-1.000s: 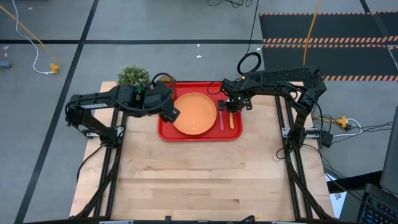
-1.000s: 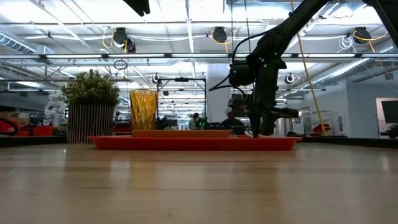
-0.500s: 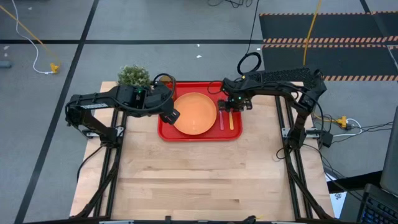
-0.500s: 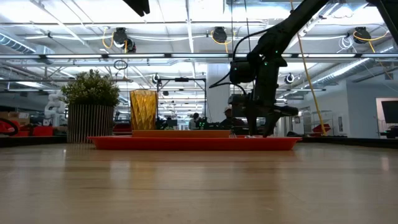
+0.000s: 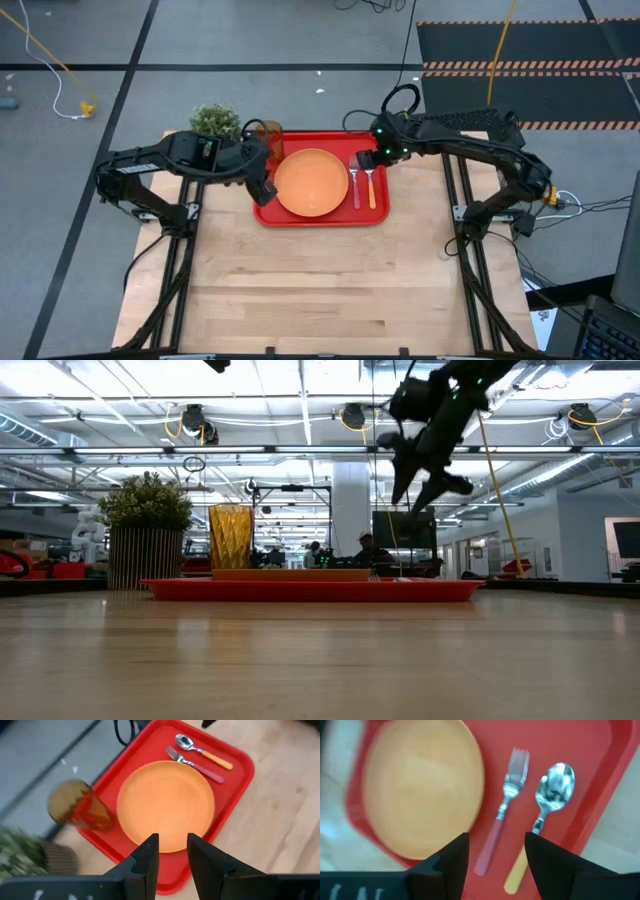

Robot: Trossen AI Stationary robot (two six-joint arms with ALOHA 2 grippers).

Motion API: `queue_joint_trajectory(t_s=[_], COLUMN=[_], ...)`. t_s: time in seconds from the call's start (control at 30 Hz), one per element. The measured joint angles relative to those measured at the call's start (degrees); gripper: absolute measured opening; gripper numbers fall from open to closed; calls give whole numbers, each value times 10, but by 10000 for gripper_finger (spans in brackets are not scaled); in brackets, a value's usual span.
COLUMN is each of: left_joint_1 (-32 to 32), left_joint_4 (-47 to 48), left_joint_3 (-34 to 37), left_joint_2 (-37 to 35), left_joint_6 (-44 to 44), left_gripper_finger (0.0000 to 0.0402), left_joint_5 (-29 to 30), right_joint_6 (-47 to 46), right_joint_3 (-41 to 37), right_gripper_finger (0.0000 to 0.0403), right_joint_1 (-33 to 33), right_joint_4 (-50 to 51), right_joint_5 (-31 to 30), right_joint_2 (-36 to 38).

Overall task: Pick and place plate/cup/fork/spoon on tray
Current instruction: Return to Home Position

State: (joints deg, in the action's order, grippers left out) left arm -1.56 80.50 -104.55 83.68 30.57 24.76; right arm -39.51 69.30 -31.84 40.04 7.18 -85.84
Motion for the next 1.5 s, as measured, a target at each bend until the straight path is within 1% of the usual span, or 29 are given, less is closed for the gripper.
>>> queue_joint_trajectory(t_s=[0.13, 0.2, 0.4, 0.53, 0.67, 0.8, 0.87, 0.93, 0.97, 1.03, 1.13, 1.23, 1.27, 1.4, 1.5], left_joint_1=[0, 0, 0, 6, 13, 28, 36, 46, 49, 52, 54, 54, 54, 49, 40], left_joint_4=[-3, 0, 0, 5, 1, 3, 3, 4, 4, 1, 1, -23, -36, -81, -88], left_joint_3=[0, 0, 0, 1, 1, 1, 2, 3, 3, 3, 3, 3, 3, 3, 3], left_joint_2=[-14, -20, -31, -41, -55, -61, -63, -64, -64, -64, -65, -65, -65, -65, -65], left_joint_6=[-129, -174, -220, -218, -227, -241, -243, -243, -243, -244, -240, -240, -226, -120, -95], left_gripper_finger=[104, 104, 104, 103, 96, 64, 37, 11, 7, 10, 18, 20, 20, 14, 6], left_joint_5=[27, 41, 47, 47, 42, 37, 28, 12, 7, 7, 7, 7, 7, 6, 5], right_joint_6=[2, 4, 11, 63, 132, 199, 245, 298, 320, 352, 362, 386, 402, 478, 522], right_joint_3=[0, 0, 0, 0, 0, 0, 0, 0, 0, 0, 0, 0, 0, 0, -6], right_gripper_finger=[175, 169, 143, 114, 73, 27, 8, 4, 6, 4, 1, 1, 1, 0, 0], right_joint_1=[17, 29, 66, 82, 89, 91, 91, 91, 91, 91, 91, 91, 91, 91, 91], right_joint_4=[-4, -16, -43, -58, -68, -73, -72, -71, -70, -68, -68, -68, -68, -68, -71], right_joint_5=[-13, -15, -15, -13, -11, -9, 12, 35, 41, 64, 93, 96, 96, 97, 125], right_joint_2=[54, 81, 153, 189, 225, 261, 277, 293, 301, 317, 337, 357, 364, 386, 404])
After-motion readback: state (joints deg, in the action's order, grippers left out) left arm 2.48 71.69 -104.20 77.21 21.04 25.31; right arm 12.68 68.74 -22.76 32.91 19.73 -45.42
